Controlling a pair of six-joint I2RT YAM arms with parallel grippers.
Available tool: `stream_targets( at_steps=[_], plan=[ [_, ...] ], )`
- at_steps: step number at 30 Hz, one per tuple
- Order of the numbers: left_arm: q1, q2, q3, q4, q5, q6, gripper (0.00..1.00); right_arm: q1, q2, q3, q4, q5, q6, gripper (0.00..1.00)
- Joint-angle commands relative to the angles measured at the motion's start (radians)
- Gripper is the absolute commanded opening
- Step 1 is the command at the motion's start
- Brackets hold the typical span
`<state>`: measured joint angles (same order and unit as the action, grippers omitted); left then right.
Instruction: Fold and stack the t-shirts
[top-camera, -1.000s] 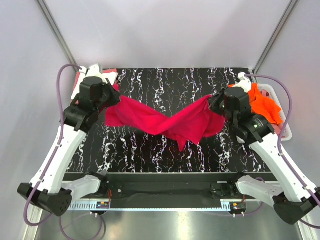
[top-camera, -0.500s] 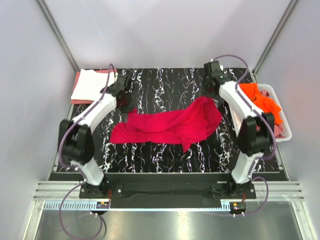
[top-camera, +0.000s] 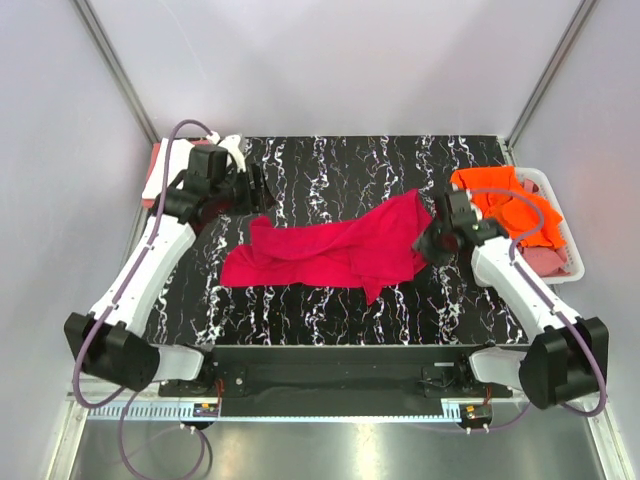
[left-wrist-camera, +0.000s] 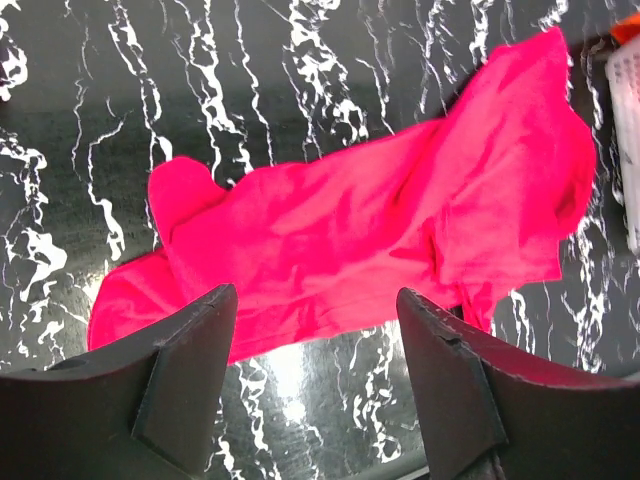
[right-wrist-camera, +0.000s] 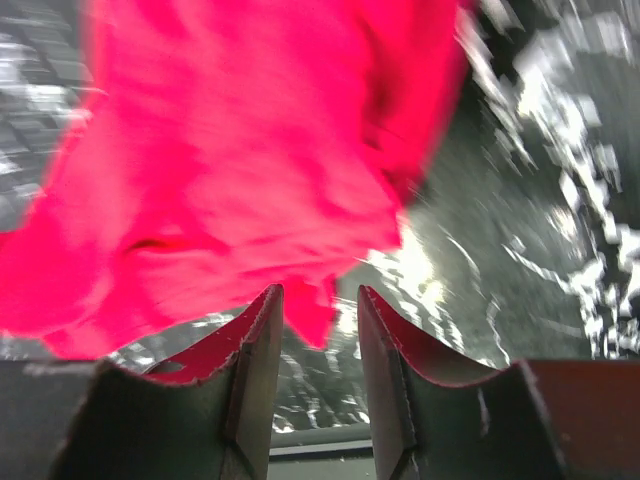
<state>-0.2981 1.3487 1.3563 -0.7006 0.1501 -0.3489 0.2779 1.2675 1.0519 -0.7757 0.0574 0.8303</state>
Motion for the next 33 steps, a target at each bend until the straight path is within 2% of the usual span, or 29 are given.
stream_targets(
  at_steps=[1,6,9,14,27,33],
  plan=[
    [0.004,-0.02,-0.1,0.029,0.065,0.042,0.7,0.007,-0.062,-0.177,0.107,0.005,0.193,0.43],
    [0.002,0.004,-0.167,0.073,0.095,0.048,0.7,0.009,-0.117,-0.309,0.242,0.054,0.27,0.43],
    [0.002,0.013,-0.169,0.081,0.106,0.048,0.69,0.009,-0.094,-0.381,0.377,0.019,0.253,0.44],
    [0.002,0.004,-0.194,0.092,0.088,0.05,0.69,0.009,-0.033,-0.409,0.415,0.015,0.286,0.44],
    [0.004,0.015,-0.195,0.098,0.091,0.037,0.68,0.009,-0.019,-0.474,0.477,0.035,0.306,0.42],
    [0.005,0.013,-0.2,0.098,0.078,0.039,0.68,0.01,-0.034,-0.507,0.477,0.021,0.309,0.45]
  ],
)
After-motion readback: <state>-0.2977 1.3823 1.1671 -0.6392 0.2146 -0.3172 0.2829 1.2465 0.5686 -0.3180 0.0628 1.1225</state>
